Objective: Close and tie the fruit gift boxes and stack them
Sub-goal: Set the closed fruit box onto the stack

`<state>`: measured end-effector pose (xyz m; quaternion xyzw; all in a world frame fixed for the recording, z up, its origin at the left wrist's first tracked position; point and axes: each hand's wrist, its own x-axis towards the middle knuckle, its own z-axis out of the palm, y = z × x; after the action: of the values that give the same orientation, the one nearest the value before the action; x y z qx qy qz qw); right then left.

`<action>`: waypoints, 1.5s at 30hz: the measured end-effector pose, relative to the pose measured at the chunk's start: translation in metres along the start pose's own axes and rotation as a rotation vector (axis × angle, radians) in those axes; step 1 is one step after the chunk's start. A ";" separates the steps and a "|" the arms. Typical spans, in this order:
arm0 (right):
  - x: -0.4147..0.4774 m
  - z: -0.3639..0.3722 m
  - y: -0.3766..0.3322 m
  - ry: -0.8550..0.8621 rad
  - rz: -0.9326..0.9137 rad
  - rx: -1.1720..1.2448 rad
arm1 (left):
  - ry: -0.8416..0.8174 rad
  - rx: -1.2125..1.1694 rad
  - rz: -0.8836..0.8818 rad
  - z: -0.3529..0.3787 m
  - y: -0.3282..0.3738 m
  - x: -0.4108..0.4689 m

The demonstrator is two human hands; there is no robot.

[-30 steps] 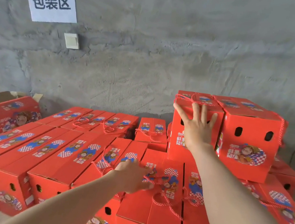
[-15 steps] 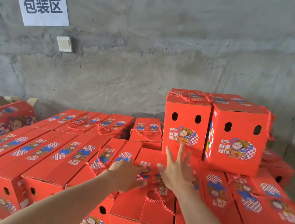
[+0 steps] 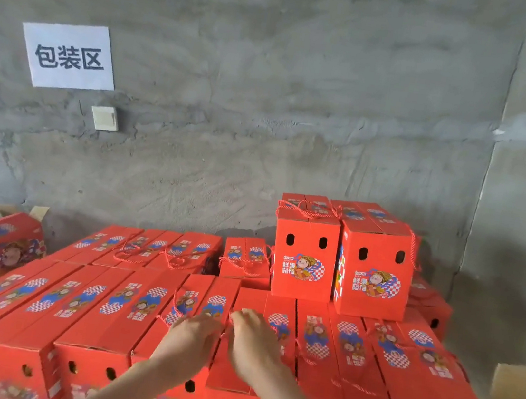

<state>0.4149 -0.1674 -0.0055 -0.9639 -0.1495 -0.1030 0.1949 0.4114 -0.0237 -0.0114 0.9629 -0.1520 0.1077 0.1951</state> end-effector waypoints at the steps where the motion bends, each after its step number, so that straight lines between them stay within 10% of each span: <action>1: -0.013 -0.002 -0.020 -0.003 -0.029 0.049 | 0.049 -0.060 0.014 -0.010 0.001 -0.020; 7: -0.093 0.020 -0.122 -0.016 -0.214 0.194 | 0.251 -0.180 0.011 -0.060 -0.031 -0.158; 13: -0.137 0.085 -0.188 -0.377 -0.161 0.053 | -0.072 0.162 -0.106 -0.094 -0.154 -0.364; 20: -0.135 0.153 -0.364 -0.686 -0.301 -0.152 | 0.421 0.470 -0.945 -0.284 -0.372 -0.514; 23: -0.125 0.175 -0.470 -0.626 -0.415 -0.088 | 0.140 0.576 -1.083 -0.361 -0.440 -0.537; 27: -0.120 0.197 -0.609 -0.543 -0.579 0.047 | -0.208 0.565 -0.951 -0.386 -0.466 -0.545; 45: -0.128 0.233 -0.796 -0.436 -1.060 -0.254 | 0.251 0.285 -0.635 -0.407 -0.491 -0.618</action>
<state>0.0670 0.5954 0.0262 -0.7725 -0.6340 -0.0030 -0.0355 -0.0594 0.7285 0.0220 0.9588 0.1961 0.1793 0.1000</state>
